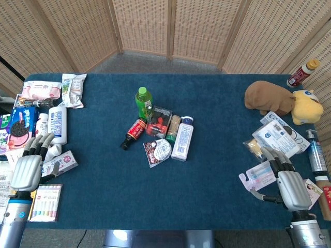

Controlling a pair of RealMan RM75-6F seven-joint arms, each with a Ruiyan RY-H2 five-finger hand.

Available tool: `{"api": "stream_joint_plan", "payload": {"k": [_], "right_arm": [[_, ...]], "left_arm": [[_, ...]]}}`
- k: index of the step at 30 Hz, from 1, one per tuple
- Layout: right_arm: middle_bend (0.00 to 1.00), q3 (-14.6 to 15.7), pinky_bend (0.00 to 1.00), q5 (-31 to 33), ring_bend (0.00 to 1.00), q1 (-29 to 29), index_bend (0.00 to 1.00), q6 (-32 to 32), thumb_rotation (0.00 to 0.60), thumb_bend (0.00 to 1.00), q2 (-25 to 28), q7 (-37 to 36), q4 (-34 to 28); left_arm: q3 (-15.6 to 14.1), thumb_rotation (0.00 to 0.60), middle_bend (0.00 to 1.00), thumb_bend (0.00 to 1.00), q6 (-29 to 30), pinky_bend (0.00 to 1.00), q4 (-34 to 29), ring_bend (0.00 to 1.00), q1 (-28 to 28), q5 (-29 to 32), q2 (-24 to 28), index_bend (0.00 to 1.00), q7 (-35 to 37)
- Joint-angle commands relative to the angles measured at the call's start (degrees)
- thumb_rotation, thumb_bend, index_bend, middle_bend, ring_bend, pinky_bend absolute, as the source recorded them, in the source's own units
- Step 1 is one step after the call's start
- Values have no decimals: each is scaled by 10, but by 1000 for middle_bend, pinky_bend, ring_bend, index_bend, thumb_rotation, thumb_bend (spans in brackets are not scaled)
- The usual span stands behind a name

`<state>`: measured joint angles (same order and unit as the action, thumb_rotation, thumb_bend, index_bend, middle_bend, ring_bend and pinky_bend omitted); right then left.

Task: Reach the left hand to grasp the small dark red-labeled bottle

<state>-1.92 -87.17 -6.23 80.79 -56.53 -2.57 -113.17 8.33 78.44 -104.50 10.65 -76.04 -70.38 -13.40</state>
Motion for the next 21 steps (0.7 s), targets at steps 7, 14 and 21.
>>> {"api": "stream_joint_plan", "payload": {"k": [7,14,21], "right_arm": [[0,8,0,-5,0,15,0,14,552,76,12,-41,21],[0,12,0,-7,0,22,0,18,553,75,20,-71,35],[0,16,0,-17,0,30,0,28,553,78,27,-101,40]], "left_arm": [[94,600,0,481,-129,0,24,0,151,212,-123,0,-96],[103,600,0,333,-140,0,113,0,238,269,-244,0,-164],[117,600,0,325,-148,0,196,0,291,310,-315,0,-188]]}}
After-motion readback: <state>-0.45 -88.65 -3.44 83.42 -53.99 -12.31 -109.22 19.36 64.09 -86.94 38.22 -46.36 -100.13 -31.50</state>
